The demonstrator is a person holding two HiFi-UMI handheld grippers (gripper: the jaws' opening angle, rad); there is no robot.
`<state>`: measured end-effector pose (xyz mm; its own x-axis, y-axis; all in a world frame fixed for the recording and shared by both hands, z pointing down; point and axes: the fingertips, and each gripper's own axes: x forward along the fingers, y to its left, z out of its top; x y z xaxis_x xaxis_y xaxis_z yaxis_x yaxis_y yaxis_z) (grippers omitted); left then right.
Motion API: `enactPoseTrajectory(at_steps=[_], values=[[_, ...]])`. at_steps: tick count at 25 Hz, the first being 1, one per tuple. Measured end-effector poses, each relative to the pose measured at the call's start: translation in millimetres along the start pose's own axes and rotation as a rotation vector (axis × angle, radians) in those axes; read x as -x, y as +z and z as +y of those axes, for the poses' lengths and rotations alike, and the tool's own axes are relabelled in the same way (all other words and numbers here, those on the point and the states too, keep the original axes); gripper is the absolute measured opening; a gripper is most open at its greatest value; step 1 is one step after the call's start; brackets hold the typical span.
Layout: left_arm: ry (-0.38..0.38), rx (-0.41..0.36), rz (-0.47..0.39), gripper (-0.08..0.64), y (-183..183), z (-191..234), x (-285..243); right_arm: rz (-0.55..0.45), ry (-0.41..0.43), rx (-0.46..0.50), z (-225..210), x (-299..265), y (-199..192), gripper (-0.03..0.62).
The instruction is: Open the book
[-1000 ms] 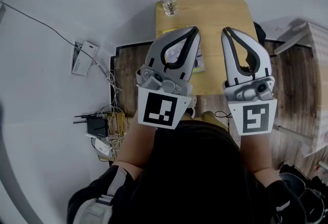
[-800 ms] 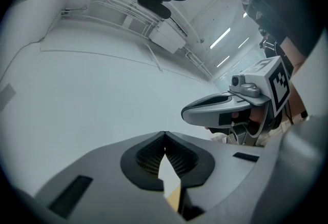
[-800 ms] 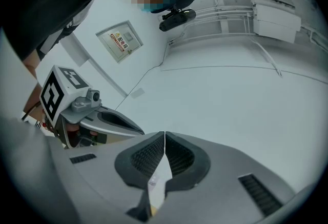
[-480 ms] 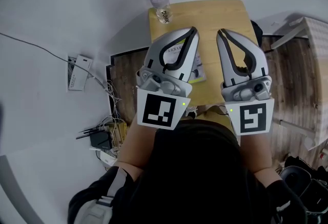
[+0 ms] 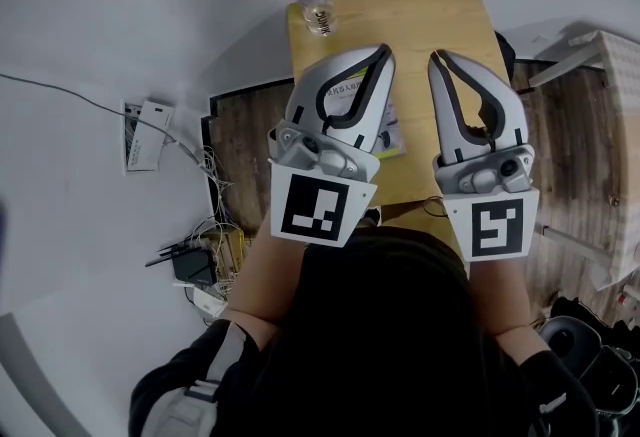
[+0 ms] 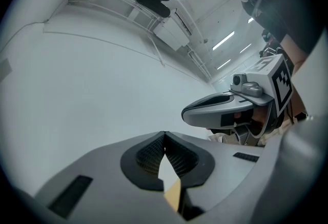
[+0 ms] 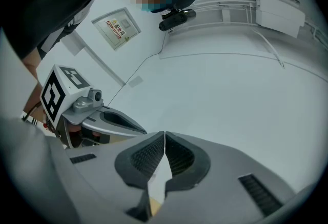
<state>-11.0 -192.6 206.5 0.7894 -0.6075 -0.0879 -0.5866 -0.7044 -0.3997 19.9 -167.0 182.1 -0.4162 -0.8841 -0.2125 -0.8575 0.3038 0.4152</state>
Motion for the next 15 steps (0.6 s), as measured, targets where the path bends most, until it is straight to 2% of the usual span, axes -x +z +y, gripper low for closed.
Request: enactPoseTrajectory(at_steps=[8,15], values=[[0.021,-0.002,0.039,0.006,-8,1,-15,-0.028,0.044,-0.026,-11,-11,-9,0.031],[0.086,-0.008,0.091,0.006,-14,6,-27,-0.054,0.113,-0.067,-22,-25,-17,0.031]])
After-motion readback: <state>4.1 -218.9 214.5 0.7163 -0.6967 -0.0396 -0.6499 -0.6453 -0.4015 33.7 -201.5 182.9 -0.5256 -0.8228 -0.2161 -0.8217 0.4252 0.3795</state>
